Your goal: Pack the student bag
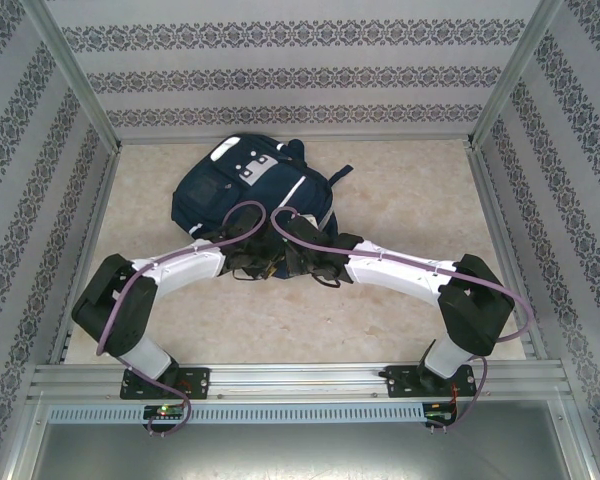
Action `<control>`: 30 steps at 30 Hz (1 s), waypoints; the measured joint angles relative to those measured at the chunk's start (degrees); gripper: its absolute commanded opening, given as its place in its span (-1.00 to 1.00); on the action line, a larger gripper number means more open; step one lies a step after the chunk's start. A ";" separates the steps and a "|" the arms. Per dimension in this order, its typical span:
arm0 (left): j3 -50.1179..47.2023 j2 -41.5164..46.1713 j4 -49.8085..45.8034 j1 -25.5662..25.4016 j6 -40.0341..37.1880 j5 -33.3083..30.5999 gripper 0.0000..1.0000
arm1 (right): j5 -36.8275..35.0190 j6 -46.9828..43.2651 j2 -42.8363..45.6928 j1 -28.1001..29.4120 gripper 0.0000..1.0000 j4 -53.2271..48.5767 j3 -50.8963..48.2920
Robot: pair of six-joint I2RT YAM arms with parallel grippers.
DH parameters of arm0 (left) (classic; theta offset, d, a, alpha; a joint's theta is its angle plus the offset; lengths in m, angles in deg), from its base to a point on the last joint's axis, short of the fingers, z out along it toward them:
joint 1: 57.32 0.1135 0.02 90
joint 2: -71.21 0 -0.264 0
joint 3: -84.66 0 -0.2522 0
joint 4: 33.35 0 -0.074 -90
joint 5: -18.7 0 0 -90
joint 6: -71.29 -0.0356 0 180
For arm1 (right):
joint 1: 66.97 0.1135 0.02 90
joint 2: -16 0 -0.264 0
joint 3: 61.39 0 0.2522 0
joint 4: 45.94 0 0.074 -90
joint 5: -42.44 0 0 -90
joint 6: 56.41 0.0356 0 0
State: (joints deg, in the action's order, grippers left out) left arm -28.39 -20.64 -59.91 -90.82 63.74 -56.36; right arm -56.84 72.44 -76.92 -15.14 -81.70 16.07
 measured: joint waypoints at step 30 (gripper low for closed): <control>-0.92 13.86 -22.97 27.89 -21.90 -3.15 -1.00 | 1.38 -1.14 -1.70 -2.34 -0.83 0.98 3.37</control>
State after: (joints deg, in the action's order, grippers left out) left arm -29.31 -6.79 -82.88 -62.93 41.84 -59.51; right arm -55.46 71.30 -78.63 -17.48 -80.72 19.44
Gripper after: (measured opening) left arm 0.054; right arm 0.069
